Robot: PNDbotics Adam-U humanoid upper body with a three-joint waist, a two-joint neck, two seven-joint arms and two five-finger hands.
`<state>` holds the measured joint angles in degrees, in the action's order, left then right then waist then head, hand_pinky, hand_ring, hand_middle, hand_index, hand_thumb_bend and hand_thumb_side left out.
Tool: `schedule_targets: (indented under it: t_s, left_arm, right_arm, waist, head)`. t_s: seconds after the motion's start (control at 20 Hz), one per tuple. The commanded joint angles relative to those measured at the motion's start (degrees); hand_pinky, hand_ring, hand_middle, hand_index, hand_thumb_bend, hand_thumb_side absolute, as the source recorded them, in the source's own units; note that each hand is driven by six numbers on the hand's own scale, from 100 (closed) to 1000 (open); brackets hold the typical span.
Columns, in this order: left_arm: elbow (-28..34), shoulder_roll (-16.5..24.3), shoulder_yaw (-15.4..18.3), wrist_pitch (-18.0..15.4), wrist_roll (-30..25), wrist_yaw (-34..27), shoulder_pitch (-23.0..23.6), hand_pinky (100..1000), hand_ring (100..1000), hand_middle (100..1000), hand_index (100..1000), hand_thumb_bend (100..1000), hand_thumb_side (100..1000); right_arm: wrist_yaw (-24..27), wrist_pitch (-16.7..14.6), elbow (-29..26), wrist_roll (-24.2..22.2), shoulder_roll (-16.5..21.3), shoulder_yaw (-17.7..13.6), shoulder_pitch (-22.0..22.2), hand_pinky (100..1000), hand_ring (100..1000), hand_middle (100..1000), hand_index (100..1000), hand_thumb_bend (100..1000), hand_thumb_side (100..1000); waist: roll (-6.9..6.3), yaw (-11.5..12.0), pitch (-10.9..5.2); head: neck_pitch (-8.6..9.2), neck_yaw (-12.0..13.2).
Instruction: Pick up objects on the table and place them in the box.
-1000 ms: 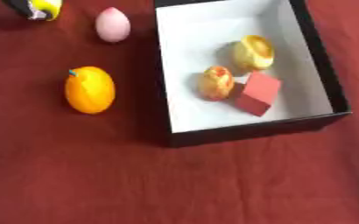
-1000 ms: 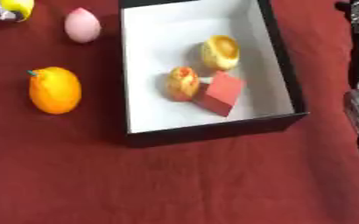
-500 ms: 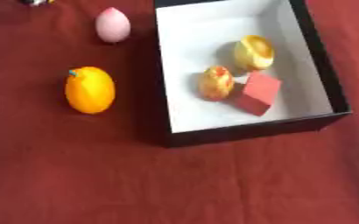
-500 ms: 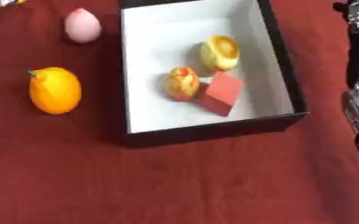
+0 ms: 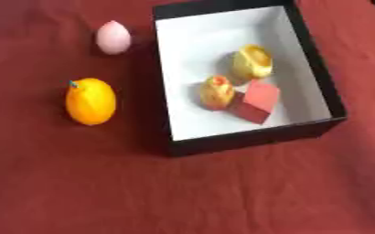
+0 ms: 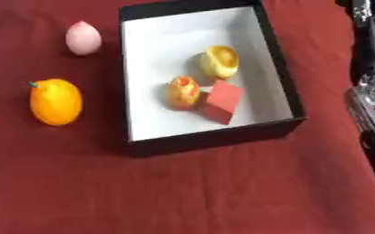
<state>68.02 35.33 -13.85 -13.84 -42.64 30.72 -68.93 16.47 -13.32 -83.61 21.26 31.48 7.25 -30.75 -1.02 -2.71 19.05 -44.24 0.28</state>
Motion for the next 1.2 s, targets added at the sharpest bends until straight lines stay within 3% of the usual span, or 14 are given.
schedule_targets:
  t_s: [0.05, 0.3, 0.8, 1.2]
  left_arm:
    - [6.8, 1.0, -3.5, 0.2, -2.4, -7.0, -0.7, 667, 703, 636, 620, 246, 100]
    - [15.2, 1.8, -8.8, 5.4, -2.0, -14.3, -0.3, 660, 689, 641, 633, 296, 114]
    - [22.7, 3.9, -17.5, 15.6, 1.3, -16.8, 3.9, 651, 680, 646, 639, 312, 191]
    - [24.9, 2.7, -21.0, 18.5, 2.4, -14.7, 7.7, 651, 681, 654, 655, 362, 233]
  right_arm:
    - [0.4, -0.3, -0.6, 0.0, 1.6, -0.9, -0.9, 961, 812, 869, 922, 100, 703]
    - [0.4, -0.3, -0.2, -0.4, 1.6, -0.6, -0.9, 961, 812, 869, 922, 100, 701]
    - [0.5, -0.1, 0.9, -1.7, 1.1, 0.5, -0.5, 960, 812, 870, 921, 100, 702]
    - [0.5, -0.1, 1.5, -2.1, 0.4, 1.0, 0.1, 960, 811, 869, 921, 100, 699]
  waist:
    - [-0.14, 0.2, -2.3]
    - [-0.69, 0.6, -3.99]
    - [-1.76, 1.2, -6.45]
    - [-1.82, 1.5, -7.71]
  head:
    - [0.13, -0.4]
    - [0.13, -0.4]
    - [0.13, -0.7]
    - [0.13, -0.9]
